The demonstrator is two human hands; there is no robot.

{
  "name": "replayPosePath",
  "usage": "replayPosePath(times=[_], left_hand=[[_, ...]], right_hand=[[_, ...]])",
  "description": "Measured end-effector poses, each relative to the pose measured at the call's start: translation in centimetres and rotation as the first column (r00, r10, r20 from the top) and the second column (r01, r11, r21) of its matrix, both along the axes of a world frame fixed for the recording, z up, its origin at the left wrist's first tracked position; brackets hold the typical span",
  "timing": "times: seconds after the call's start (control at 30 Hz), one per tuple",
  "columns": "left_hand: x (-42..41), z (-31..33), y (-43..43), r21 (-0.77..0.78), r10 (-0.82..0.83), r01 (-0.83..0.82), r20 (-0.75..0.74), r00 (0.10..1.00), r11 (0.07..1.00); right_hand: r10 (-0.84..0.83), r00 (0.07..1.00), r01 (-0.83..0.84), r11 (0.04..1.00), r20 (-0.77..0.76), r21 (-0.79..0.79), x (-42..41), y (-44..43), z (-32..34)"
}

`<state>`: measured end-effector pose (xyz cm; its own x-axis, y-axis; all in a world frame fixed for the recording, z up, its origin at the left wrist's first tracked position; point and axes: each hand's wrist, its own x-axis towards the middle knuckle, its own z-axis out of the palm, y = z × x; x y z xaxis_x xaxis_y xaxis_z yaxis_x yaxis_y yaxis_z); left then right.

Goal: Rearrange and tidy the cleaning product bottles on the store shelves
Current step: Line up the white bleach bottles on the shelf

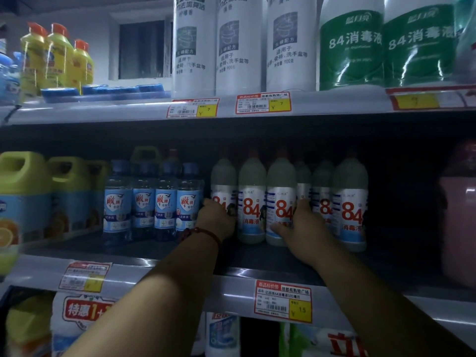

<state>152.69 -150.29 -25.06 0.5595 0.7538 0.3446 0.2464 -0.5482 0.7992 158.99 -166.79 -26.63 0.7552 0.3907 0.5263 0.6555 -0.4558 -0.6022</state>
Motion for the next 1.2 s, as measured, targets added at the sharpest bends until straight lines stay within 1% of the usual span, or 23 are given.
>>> replayPosePath(times=[0.13, 0.3, 0.57, 0.73, 0.87, 0.93, 1.0, 1.1, 1.13, 1.2], left_hand=[[-0.1, -0.3, -0.1, 0.021, -0.007, 0.007, 0.001, 1.0, 1.0], [-0.5, -0.6, -0.5, 0.057, 0.025, -0.025, 0.001, 1.0, 0.998], [-0.9, -0.7, -0.2, 0.036, -0.051, 0.052, -0.051, 0.997, 0.998], [-0.8, -0.8, -0.1, 0.024, -0.071, 0.072, -0.056, 0.996, 0.997], [-0.8, -0.9, -0.2, 0.054, -0.041, 0.044, -0.065, 0.997, 0.998], [-0.8, -0.9, -0.3, 0.076, -0.022, 0.028, -0.084, 0.996, 0.997], [-1.0, -0.6, -0.4, 0.093, -0.035, 0.047, -0.129, 0.991, 0.995], [-2.0, -0.2, -1.0, 0.168, -0.079, 0.127, -0.267, 0.96, 0.977], [-2.5, -0.3, -1.4, 0.224, -0.061, 0.135, -0.31, 0.949, 0.965], [-3.5, -0.7, -2.5, 0.398, 0.029, 0.117, -0.343, 0.939, 0.91]], right_hand=[[-0.001, 1.0, 0.001, 1.0, -0.001, 0.005, 0.1, 0.1, 0.0], [-0.001, 1.0, 0.001, 1.0, 0.001, 0.0, -0.1, 0.0, 0.1], [0.011, 1.0, -0.011, 1.0, 0.013, -0.017, -0.2, 0.0, 0.1], [0.009, 1.0, -0.008, 1.0, 0.022, -0.028, -0.1, 0.2, 0.1], [0.011, 1.0, -0.01, 1.0, 0.021, -0.023, 0.0, 0.4, 0.1], [0.014, 1.0, -0.014, 1.0, 0.019, -0.016, 0.1, 0.4, 0.0], [0.023, 0.999, -0.023, 1.0, 0.024, -0.006, 0.2, 0.3, 0.0], [0.031, 0.999, -0.031, 1.0, 0.028, -0.004, 0.4, 0.1, -0.1], [0.032, 0.999, -0.031, 0.999, 0.034, -0.004, 0.4, 0.1, -0.2], [0.023, 0.999, -0.023, 1.0, 0.04, 0.006, 0.4, -0.1, -0.2]])
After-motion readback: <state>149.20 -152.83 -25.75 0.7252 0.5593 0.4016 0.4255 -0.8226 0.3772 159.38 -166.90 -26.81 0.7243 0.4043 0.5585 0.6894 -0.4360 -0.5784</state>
